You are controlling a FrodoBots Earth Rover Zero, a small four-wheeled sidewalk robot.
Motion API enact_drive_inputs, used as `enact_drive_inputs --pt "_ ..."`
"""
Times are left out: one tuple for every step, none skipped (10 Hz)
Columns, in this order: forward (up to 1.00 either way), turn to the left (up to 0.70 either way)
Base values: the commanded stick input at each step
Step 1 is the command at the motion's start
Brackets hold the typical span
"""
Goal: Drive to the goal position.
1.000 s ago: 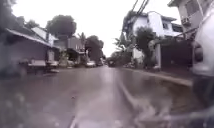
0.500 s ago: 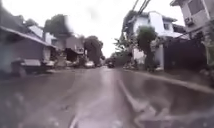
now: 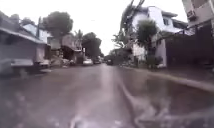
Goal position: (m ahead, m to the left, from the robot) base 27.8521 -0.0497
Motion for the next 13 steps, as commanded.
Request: enact_drive_inputs --pt "1.0 0.0" --pt "1.0 0.0" --pt "1.0 0.0" --pt "1.0 0.0" --pt "1.0 0.0" --pt "1.0 0.0" --pt "1.0 0.0" --pt "1.0 0.0" --pt "1.0 0.0" --pt "1.0 0.0" --pt "1.0 0.0" --pt "1.0 0.0" --pt "1.0 0.0"
